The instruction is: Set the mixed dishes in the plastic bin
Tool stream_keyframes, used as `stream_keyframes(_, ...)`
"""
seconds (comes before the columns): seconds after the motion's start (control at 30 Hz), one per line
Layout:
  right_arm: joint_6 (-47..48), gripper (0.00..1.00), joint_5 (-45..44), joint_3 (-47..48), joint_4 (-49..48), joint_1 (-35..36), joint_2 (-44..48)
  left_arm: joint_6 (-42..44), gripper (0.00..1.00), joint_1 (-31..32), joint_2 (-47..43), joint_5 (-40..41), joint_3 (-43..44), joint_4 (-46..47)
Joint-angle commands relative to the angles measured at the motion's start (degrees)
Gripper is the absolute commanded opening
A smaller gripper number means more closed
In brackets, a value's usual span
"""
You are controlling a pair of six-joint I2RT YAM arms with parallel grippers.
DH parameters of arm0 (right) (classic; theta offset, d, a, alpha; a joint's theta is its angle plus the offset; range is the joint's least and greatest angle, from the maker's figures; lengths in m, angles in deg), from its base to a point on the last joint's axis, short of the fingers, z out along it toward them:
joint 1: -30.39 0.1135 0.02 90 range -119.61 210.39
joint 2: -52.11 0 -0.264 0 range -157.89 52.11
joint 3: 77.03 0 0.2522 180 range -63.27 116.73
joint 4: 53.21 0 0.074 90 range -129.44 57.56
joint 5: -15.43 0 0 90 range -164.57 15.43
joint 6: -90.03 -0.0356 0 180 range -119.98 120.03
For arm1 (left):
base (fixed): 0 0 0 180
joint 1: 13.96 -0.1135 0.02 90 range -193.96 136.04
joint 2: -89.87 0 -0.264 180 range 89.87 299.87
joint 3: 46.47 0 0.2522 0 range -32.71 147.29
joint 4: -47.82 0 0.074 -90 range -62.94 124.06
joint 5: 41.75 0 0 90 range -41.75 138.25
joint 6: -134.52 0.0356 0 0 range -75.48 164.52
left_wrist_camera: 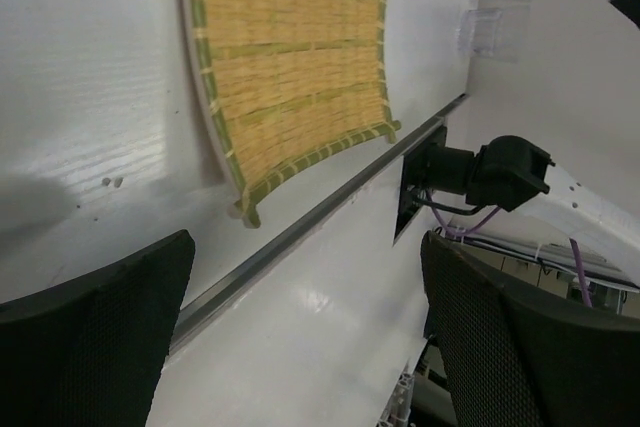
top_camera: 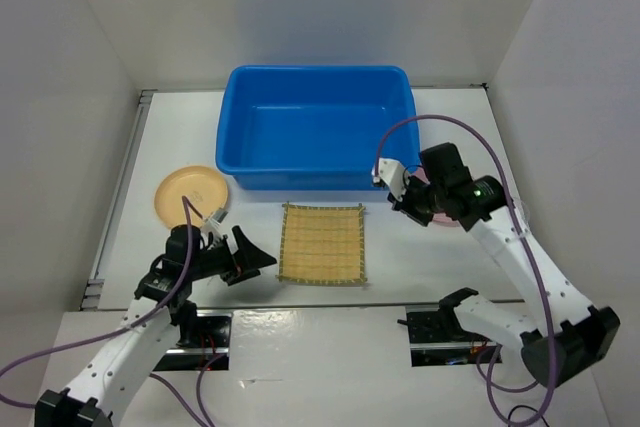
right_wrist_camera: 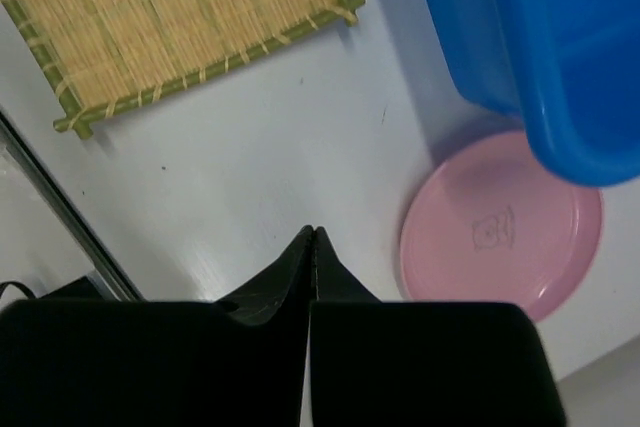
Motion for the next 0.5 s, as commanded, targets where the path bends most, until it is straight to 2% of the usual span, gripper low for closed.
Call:
stream_keyframes(0.0,0.63,0.0,5.28,3.34,-4.3,0.75,-3.69,-1.37,1.0,0.68,-3.15,1.82,2.44,-0.72)
stream_keyframes(0.03,1.15,0.0,5.81,2.21,-5.43,1.44,-4.91,0.02,1.0,0.68,-2.63,2.71,3.41,-2.99)
stream_keyframes(0.2,-2.26,0.0,6.52,-5.52,-10.27,8.82,-4.93,2.5,1.0,1.83,6.59,2.98,5.44,-1.17)
stream_keyframes(0.37,-2.8,0.0,2.57,-10.02,-15.37,15.86,-5.88,0.39,1.0,2.44,4.32,6.14,5.35,-1.17)
stream_keyframes(0.47,-0.61,0.0,-1.38,-10.72,-17.74,17.88,-9.05,0.91,1.0,2.44,8.34,5.01,6.22,0.5)
